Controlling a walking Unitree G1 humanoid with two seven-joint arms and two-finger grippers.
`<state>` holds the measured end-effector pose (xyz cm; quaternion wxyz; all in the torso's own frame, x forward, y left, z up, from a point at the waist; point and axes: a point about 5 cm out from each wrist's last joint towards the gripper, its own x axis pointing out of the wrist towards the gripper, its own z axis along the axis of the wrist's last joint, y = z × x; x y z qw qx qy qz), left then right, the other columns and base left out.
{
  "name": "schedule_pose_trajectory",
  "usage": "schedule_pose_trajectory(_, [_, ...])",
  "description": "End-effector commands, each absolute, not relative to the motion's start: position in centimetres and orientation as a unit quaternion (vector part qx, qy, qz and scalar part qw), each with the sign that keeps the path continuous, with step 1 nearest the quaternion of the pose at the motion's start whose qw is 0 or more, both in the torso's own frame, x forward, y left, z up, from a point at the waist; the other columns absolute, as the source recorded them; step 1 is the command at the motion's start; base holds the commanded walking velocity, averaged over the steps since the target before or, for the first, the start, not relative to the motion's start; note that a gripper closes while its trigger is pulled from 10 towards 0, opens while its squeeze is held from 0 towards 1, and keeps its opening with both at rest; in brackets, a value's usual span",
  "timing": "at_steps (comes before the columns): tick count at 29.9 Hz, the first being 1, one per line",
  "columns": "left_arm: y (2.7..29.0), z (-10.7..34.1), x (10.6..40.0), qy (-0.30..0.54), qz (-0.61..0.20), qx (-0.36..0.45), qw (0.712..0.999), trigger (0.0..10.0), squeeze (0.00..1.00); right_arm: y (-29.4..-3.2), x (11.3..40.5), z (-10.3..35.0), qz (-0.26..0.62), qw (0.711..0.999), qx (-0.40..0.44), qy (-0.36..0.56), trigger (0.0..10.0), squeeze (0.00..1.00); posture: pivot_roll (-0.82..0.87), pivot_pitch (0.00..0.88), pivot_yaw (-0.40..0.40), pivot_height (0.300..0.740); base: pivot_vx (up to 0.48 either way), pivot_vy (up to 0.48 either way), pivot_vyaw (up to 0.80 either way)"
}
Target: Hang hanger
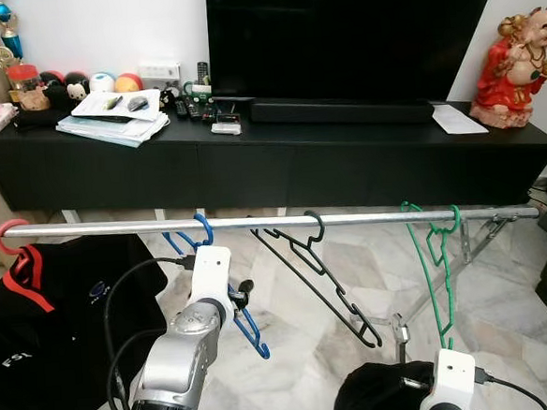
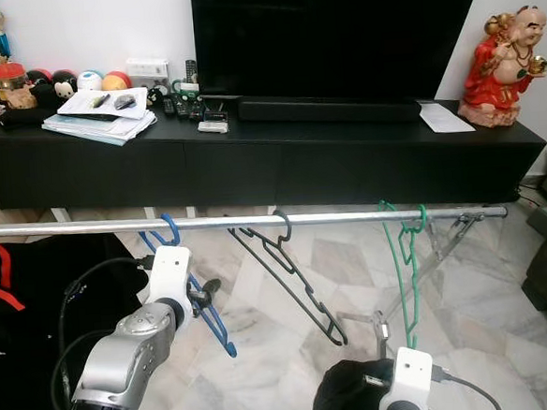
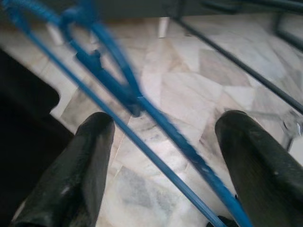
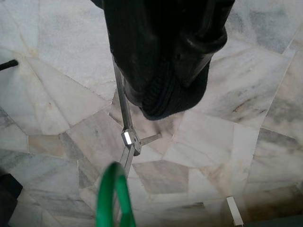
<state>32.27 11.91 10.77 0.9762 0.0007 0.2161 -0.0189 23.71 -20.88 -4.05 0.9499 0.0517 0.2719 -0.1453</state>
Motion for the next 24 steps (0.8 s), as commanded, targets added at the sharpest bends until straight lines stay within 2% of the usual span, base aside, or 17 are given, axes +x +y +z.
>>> schedule_pose_trajectory(1, [11.5, 11.0, 32.8, 0.21, -0.01, -0.012, 0.978, 10.0, 0.0, -21.4, 24.1, -3.7, -0.146, 0.951, 0.044, 0.269, 10.0, 0.0, 0.15, 0.0, -0.14, 0.74, 0.0, 0.0, 0.0])
schedule_pose_trajectory(12, [10.8, 11.9, 34.9, 0.196, 0.046, -0.035, 0.979, 10.0, 0.0, -21.8, 22.8, -4.8, -0.145, 0.939, 0.053, 0.308, 10.0, 0.0, 0.13, 0.0, -0.136, 0.74, 0.0, 0.0, 0.0])
schedule_pose_trajectory(24, [11.0, 10.9, 35.2, 0.216, 0.072, -0.052, 0.972, 10.0, 0.0, -22.7, 22.0, -5.2, -0.147, 0.932, 0.056, 0.327, 10.0, 0.0, 0.13, 0.0, -0.138, 0.74, 0.0, 0.0, 0.0])
